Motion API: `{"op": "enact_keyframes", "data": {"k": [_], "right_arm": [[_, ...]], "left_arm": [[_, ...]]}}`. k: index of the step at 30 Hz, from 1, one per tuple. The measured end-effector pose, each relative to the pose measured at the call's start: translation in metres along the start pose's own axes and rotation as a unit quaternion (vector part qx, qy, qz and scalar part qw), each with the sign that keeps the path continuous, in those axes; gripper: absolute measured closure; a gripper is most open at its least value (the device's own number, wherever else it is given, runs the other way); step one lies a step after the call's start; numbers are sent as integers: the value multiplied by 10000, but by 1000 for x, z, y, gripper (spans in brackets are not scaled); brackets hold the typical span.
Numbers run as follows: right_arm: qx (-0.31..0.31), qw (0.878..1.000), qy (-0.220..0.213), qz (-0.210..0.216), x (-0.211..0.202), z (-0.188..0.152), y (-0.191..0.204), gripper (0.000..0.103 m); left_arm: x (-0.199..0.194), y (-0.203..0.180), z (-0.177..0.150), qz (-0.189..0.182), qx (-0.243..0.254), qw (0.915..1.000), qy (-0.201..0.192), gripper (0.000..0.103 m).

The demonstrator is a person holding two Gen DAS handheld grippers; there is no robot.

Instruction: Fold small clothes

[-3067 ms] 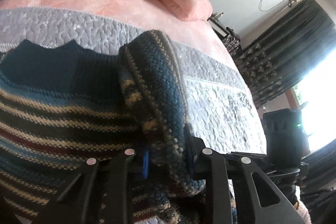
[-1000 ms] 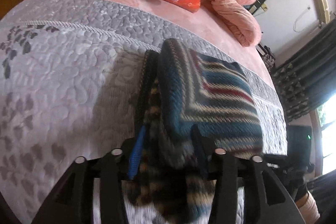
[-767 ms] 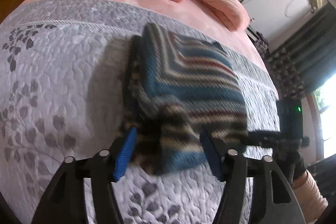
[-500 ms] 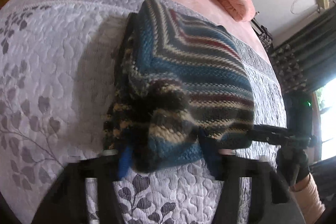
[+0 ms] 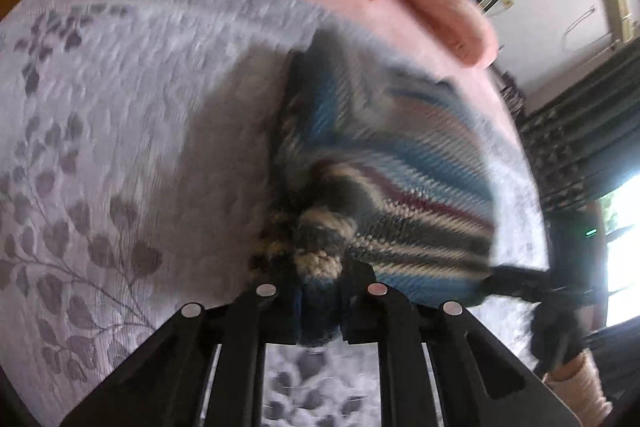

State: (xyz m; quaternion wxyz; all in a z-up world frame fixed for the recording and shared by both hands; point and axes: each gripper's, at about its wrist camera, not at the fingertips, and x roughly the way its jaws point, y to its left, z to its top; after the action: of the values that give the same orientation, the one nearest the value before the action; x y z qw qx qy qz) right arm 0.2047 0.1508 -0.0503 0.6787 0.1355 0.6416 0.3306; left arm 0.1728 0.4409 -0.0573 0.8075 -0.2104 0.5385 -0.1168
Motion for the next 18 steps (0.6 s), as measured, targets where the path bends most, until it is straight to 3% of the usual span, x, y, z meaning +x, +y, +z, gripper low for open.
{"op": "enact_keyframes", "data": {"k": [9, 13, 18], "right_arm": [[113, 9997, 76, -195, 22, -2, -11, 55], [85, 9996, 84, -246, 24, -4, -8, 55], [-8, 9997, 112, -199, 14, -4, -3, 46]], "left_arm": [[20, 0, -2, 147, 230, 9996, -2, 86], [16, 3, -3, -66, 81, 9999, 3, 81], [1, 12, 3, -698, -14, 9973, 214, 57]]}}
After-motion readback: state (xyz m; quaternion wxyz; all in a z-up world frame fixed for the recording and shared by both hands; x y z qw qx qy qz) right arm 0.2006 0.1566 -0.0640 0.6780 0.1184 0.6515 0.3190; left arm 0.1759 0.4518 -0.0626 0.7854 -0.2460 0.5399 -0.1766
